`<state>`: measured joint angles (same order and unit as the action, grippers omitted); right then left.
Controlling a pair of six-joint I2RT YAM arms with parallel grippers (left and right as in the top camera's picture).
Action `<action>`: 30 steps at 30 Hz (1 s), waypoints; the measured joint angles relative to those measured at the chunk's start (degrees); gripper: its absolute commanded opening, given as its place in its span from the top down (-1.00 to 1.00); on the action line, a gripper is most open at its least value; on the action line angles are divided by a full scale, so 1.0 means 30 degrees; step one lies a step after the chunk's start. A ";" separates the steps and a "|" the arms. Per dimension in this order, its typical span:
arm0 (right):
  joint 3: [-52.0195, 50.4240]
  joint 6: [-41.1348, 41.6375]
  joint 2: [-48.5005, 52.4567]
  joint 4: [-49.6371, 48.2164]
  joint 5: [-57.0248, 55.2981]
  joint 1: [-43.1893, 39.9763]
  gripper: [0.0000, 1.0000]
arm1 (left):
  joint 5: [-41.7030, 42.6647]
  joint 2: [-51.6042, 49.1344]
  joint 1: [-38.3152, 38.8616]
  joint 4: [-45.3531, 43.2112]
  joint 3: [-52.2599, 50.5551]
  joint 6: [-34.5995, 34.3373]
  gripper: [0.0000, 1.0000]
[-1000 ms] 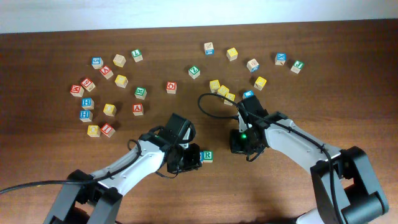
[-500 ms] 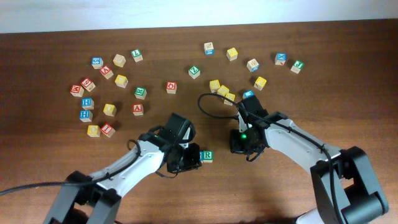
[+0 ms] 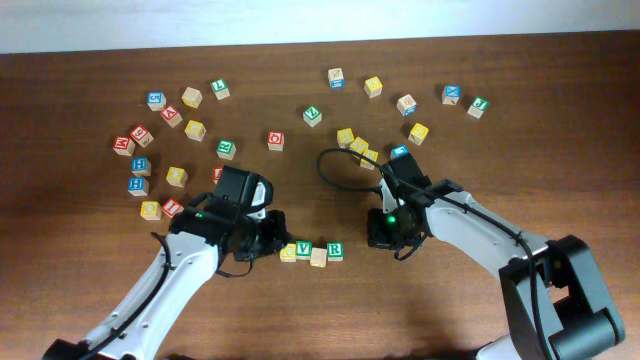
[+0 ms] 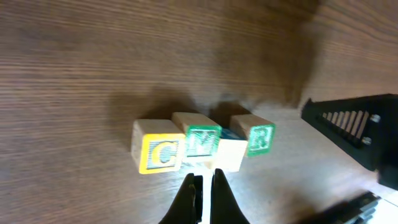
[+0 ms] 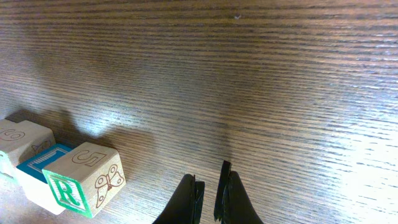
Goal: Spell out CVPR
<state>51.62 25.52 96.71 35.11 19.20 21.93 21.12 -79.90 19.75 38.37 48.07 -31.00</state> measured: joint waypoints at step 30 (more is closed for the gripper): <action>0.5705 0.1158 0.0984 0.5202 -0.2820 0.8284 0.92 | -0.3286 0.0000 -1.0520 0.2215 0.0000 0.0073 1.00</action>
<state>68.73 28.99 99.66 50.72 10.74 46.78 11.27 -79.90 -11.81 45.01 48.07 -30.79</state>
